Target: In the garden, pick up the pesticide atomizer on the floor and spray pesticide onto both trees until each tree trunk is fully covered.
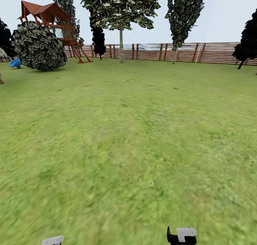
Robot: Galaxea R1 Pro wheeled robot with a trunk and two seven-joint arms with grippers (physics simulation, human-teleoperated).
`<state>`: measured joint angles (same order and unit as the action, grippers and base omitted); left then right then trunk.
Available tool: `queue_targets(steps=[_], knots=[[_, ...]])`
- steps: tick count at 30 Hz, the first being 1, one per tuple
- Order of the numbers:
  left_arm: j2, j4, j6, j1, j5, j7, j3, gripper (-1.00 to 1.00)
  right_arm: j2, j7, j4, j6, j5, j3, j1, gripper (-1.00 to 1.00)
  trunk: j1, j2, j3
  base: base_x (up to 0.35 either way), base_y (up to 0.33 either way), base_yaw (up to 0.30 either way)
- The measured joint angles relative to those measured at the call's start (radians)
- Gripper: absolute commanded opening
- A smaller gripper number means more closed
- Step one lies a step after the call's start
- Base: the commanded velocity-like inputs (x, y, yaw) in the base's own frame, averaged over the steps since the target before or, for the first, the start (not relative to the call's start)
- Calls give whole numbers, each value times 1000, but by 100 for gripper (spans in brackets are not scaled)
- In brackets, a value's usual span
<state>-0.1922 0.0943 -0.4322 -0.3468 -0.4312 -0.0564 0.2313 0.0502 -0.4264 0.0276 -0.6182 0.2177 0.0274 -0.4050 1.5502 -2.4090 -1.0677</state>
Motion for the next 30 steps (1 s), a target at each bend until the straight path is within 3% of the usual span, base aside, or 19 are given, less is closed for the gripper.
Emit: queue_targets(steps=[30], knots=[[1, 2, -1, 14, 3, 0, -5, -100, 0, 0, 0, 0, 0, 0, 0, 100, 0, 0, 0, 339, 0, 0]])
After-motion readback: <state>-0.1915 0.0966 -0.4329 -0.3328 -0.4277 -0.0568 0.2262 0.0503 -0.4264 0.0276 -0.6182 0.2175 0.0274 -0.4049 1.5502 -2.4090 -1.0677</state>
